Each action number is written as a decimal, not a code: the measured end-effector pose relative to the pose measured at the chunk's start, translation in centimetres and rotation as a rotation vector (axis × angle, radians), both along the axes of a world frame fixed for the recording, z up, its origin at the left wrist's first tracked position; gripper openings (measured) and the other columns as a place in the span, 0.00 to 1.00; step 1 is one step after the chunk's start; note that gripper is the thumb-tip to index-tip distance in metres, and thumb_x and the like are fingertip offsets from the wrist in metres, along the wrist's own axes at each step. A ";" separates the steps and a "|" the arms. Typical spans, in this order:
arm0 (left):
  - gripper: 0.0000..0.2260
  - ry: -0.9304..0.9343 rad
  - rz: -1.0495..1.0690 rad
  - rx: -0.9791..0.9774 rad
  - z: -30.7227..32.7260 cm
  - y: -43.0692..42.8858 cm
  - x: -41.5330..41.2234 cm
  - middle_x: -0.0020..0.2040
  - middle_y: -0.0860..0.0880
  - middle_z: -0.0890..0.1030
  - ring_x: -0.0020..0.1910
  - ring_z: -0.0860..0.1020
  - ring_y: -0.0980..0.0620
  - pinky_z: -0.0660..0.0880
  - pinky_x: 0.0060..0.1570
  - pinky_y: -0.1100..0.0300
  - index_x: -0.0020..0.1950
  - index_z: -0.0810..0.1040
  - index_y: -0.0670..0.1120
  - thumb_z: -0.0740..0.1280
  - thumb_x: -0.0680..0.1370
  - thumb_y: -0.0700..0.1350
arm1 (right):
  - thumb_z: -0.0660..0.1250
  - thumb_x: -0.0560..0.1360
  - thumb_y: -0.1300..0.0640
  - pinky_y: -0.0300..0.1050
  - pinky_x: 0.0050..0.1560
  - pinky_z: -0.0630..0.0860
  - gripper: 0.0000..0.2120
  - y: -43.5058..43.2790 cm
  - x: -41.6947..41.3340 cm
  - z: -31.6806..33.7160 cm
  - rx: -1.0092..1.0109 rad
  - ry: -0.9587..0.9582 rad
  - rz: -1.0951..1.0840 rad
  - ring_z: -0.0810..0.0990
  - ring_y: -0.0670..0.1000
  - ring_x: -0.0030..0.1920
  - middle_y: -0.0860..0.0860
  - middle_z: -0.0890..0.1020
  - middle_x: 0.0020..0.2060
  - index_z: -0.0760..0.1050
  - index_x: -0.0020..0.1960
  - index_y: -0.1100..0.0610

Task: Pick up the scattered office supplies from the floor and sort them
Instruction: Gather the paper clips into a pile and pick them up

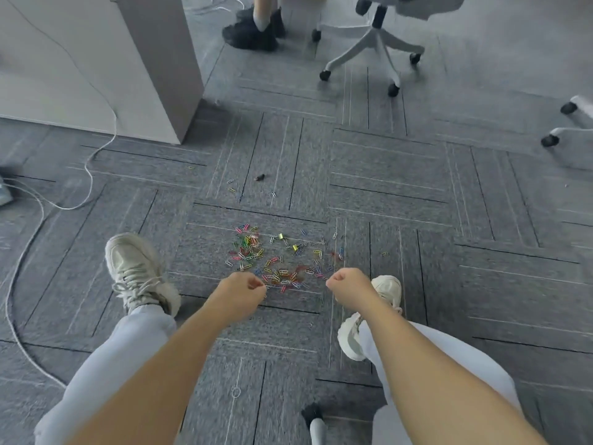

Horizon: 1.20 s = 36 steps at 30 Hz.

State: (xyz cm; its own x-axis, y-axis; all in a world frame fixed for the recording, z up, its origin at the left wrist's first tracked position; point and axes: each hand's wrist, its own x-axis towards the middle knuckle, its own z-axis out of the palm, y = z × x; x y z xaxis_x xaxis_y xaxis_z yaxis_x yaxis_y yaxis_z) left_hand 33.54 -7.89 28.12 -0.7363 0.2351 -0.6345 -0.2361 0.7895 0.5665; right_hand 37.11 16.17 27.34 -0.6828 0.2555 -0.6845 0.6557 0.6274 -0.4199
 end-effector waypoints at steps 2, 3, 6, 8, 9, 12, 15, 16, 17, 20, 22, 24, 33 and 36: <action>0.09 -0.044 0.003 -0.046 -1.7 1.4 -1.4 0.48 0.50 0.82 0.40 0.82 0.53 0.74 0.35 0.62 0.55 0.79 0.49 0.63 0.80 0.51 | 0.61 0.77 0.56 0.45 0.38 0.71 0.08 0.8 -1.1 -1.9 -0.020 -0.011 -0.040 0.71 0.53 0.35 0.53 0.75 0.34 0.71 0.39 0.58; 0.10 -0.071 -0.001 -0.069 -2.4 2.0 -2.1 0.49 0.49 0.82 0.41 0.81 0.52 0.75 0.35 0.62 0.56 0.79 0.49 0.63 0.80 0.51 | 0.61 0.77 0.56 0.45 0.39 0.72 0.09 1.1 -1.6 -2.9 -0.040 -0.012 -0.051 0.73 0.53 0.36 0.53 0.77 0.35 0.74 0.42 0.59; 0.13 -0.095 -0.029 -0.107 -4.7 3.9 -5.0 0.55 0.49 0.81 0.50 0.79 0.51 0.74 0.48 0.59 0.61 0.78 0.48 0.63 0.80 0.51 | 0.60 0.77 0.54 0.46 0.42 0.76 0.11 2.2 -3.2 -5.5 -0.079 -0.028 -0.073 0.79 0.53 0.42 0.53 0.82 0.42 0.78 0.51 0.59; 0.14 -0.089 -0.012 -0.115 -6.5 4.9 -7.3 0.57 0.50 0.80 0.50 0.77 0.52 0.72 0.49 0.59 0.63 0.77 0.48 0.63 0.80 0.52 | 0.60 0.77 0.54 0.44 0.41 0.74 0.09 2.9 -4.6 -7.3 -0.073 -0.050 -0.091 0.78 0.51 0.44 0.52 0.82 0.46 0.78 0.51 0.55; 0.14 -0.094 -0.004 -0.119 -7.7 5.4 -8.6 0.58 0.50 0.79 0.50 0.77 0.52 0.71 0.49 0.59 0.63 0.76 0.48 0.63 0.80 0.52 | 0.60 0.78 0.54 0.44 0.41 0.73 0.08 3.4 -5.6 -8.5 -0.065 -0.049 -0.106 0.78 0.51 0.45 0.52 0.81 0.47 0.77 0.51 0.54; 0.18 -0.105 -0.007 -0.149 -12.3 6.1 -12.3 0.62 0.48 0.78 0.53 0.77 0.49 0.73 0.52 0.57 0.68 0.73 0.47 0.63 0.80 0.52 | 0.62 0.79 0.53 0.45 0.46 0.73 0.07 5.1 -9.4 -13.0 -0.038 -0.026 -0.145 0.77 0.51 0.48 0.51 0.80 0.52 0.74 0.54 0.54; 0.21 -0.084 0.065 -0.188 -17.4 5.8 -15.9 0.61 0.46 0.78 0.49 0.79 0.48 0.77 0.48 0.55 0.71 0.70 0.47 0.64 0.79 0.51 | 0.62 0.79 0.54 0.44 0.45 0.71 0.14 7.2 -13.1 -17.6 0.036 -0.012 -0.187 0.77 0.52 0.49 0.53 0.79 0.56 0.73 0.63 0.54; 0.21 -0.080 0.087 -0.205 -19.1 5.6 -17.0 0.60 0.45 0.78 0.47 0.79 0.48 0.77 0.46 0.55 0.71 0.70 0.47 0.64 0.78 0.50 | 0.62 0.79 0.55 0.44 0.46 0.71 0.15 7.9 -14.2 -19.2 0.073 -0.012 -0.195 0.77 0.54 0.50 0.54 0.79 0.58 0.73 0.65 0.56; 0.22 -0.080 0.104 -0.229 -20.7 5.5 -18.0 0.60 0.43 0.77 0.49 0.79 0.46 0.78 0.47 0.54 0.71 0.70 0.47 0.64 0.77 0.49 | 0.62 0.79 0.55 0.44 0.45 0.71 0.16 8.7 -15.1 -20.8 0.114 -0.017 -0.203 0.77 0.55 0.52 0.55 0.78 0.59 0.73 0.66 0.56; 0.27 -0.066 0.159 -0.351 -25.3 5.7 -20.7 0.69 0.38 0.67 0.65 0.69 0.37 0.72 0.63 0.43 0.74 0.65 0.49 0.64 0.75 0.48 | 0.63 0.78 0.57 0.45 0.45 0.72 0.18 10.2 -18.1 -25.7 0.247 -0.042 -0.279 0.74 0.59 0.59 0.59 0.72 0.64 0.70 0.66 0.59; 0.27 -0.044 0.228 -0.419 -27.7 6.0 -22.1 0.70 0.38 0.61 0.68 0.62 0.35 0.67 0.63 0.41 0.73 0.63 0.48 0.64 0.74 0.46 | 0.64 0.77 0.58 0.49 0.50 0.71 0.20 10.8 -19.8 -28.3 0.320 -0.074 -0.343 0.68 0.62 0.67 0.60 0.68 0.66 0.67 0.68 0.60; 0.26 -0.014 0.303 -0.449 -29.8 5.7 -23.3 0.69 0.40 0.59 0.66 0.60 0.35 0.67 0.62 0.41 0.70 0.62 0.47 0.64 0.74 0.45 | 0.65 0.77 0.58 0.51 0.49 0.67 0.22 10.9 -20.8 -30.1 0.355 -0.081 -0.395 0.62 0.63 0.70 0.61 0.65 0.68 0.65 0.69 0.60; 0.20 0.150 0.195 -0.327 -32.3 6.1 -25.4 0.61 0.44 0.70 0.58 0.67 0.45 0.69 0.64 0.48 0.66 0.66 0.43 0.64 0.75 0.42 | 0.64 0.73 0.68 0.47 0.54 0.70 0.16 4.1 -22.2 -32.3 0.262 0.178 -0.059 0.70 0.56 0.58 0.56 0.74 0.55 0.72 0.60 0.61; 0.12 0.154 0.114 -0.278 -32.2 6.3 -25.2 0.53 0.48 0.76 0.50 0.75 0.49 0.77 0.56 0.50 0.59 0.72 0.47 0.63 0.75 0.45 | 0.63 0.75 0.66 0.49 0.52 0.76 0.12 1.2 -23.4 -32.0 0.161 0.202 0.042 0.75 0.54 0.54 0.52 0.76 0.52 0.76 0.56 0.59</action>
State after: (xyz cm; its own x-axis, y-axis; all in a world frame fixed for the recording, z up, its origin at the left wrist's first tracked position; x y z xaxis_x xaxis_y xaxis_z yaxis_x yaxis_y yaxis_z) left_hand 8.30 -1.55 -4.09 -0.8403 -0.0204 -0.5417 -0.2598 0.8922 0.3694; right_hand 13.73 17.34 -4.62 -0.8138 0.3189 -0.4858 0.5408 0.7216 -0.4323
